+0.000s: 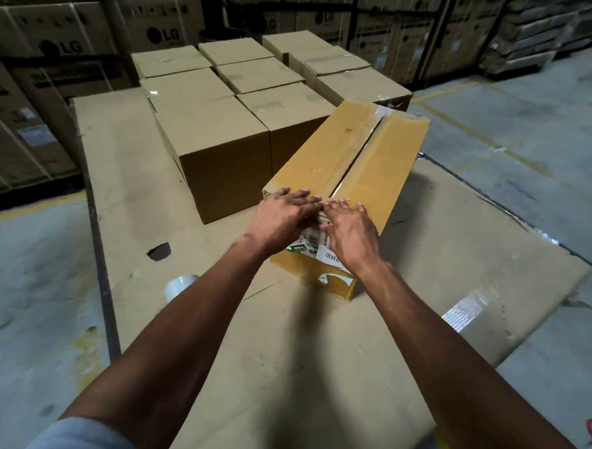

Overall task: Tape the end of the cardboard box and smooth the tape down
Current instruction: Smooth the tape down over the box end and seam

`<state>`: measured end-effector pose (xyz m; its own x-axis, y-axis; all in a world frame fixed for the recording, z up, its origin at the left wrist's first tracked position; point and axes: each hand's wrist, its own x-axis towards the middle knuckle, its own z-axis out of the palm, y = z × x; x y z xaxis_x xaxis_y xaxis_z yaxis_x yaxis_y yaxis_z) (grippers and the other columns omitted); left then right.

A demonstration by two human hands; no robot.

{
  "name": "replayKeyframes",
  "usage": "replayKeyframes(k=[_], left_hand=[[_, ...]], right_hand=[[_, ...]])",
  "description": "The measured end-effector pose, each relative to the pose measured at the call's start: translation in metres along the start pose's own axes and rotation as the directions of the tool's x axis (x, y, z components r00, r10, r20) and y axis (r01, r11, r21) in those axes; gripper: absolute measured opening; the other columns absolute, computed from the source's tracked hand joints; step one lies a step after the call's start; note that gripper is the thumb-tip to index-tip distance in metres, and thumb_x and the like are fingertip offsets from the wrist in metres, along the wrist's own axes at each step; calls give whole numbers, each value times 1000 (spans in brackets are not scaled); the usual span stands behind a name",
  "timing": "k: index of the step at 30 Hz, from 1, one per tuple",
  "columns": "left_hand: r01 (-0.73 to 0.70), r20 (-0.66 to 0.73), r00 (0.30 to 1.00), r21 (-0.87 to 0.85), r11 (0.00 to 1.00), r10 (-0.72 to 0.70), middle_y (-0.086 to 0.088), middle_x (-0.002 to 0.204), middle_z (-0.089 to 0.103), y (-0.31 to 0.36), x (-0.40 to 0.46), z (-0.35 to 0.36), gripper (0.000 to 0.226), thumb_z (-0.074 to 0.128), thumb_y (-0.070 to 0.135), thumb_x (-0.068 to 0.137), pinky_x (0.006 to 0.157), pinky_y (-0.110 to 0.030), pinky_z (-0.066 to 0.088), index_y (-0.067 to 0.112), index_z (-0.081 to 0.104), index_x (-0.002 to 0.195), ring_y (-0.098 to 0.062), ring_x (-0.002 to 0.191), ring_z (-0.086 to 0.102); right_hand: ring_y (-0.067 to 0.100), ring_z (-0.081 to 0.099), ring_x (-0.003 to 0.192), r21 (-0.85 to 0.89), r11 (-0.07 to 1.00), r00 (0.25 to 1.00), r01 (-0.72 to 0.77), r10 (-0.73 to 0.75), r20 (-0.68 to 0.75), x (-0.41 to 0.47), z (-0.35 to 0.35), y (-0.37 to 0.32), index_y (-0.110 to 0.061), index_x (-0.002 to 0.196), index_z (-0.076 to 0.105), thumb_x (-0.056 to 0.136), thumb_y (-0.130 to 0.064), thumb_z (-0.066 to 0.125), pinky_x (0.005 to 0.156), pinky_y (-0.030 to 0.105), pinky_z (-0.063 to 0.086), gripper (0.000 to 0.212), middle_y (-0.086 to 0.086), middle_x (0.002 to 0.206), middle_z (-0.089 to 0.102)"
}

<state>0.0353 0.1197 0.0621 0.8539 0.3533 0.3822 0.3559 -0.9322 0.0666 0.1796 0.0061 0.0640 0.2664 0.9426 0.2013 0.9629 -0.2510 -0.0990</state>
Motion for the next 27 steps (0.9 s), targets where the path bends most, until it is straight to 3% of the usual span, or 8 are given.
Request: replayKeyframes(k=[5,8,13,15,17,20,24,27], left_hand=[[-33,-130,991,7,999,33,-14,127,76,-5,-5,7,34,82,21,94,103,-54,56,10,74,125,-37,111,75],[-48,-175,983,37,998,54,-16,117,74,-3,-4,10,27,83,15,93,95,-49,57,7,71,116,-35,89,73],[-30,-130,991,24,999,32,-7,121,76,-6,3,10,32,82,22,93,95,-43,55,14,74,123,-32,96,74],[-25,-88,996,25,999,28,-4,139,73,-7,3,5,41,75,32,99,107,-46,52,18,71,137,-28,123,71],[3,-9,1000,48,999,-2,-2,157,60,-3,4,6,54,63,43,105,121,-49,41,21,58,154,-23,148,53],[44,70,996,130,990,-54,2,172,39,4,10,8,73,58,52,103,129,-48,30,22,39,167,-20,160,35],[51,8,999,129,990,-52,2,167,47,5,8,10,65,64,47,104,125,-47,35,22,47,162,-21,156,43],[19,-48,999,93,996,-14,-3,152,64,0,2,13,57,75,41,99,119,-51,44,19,63,150,-24,144,58]], right_hand=[[25,65,128,107,994,980,31,-9,-201,-13,7,1,-8,137,66,89,-12,79,120,52,37,49,12,135,70],[26,69,121,95,994,974,52,-30,-223,-13,10,4,-6,130,69,86,-10,82,115,55,43,46,13,129,72],[25,49,145,-46,998,997,42,-45,-61,-1,7,4,-10,146,53,96,-20,71,121,53,33,54,10,151,57],[26,34,154,-97,995,1000,24,-24,7,4,7,2,-11,156,40,103,-26,59,124,54,26,58,9,163,42],[27,26,157,-107,994,999,-8,13,42,8,6,0,-9,160,31,106,-29,52,126,54,23,61,10,167,34],[28,20,159,-144,989,997,-38,48,67,8,3,-5,-7,163,22,105,-33,52,127,54,20,70,11,170,26],[23,28,157,-95,995,1000,-26,27,13,3,4,-3,-10,161,29,107,-33,50,128,48,20,62,7,167,34],[22,49,145,29,999,993,-15,18,-121,-4,5,0,-11,151,51,101,-24,66,126,44,26,54,8,154,55]])
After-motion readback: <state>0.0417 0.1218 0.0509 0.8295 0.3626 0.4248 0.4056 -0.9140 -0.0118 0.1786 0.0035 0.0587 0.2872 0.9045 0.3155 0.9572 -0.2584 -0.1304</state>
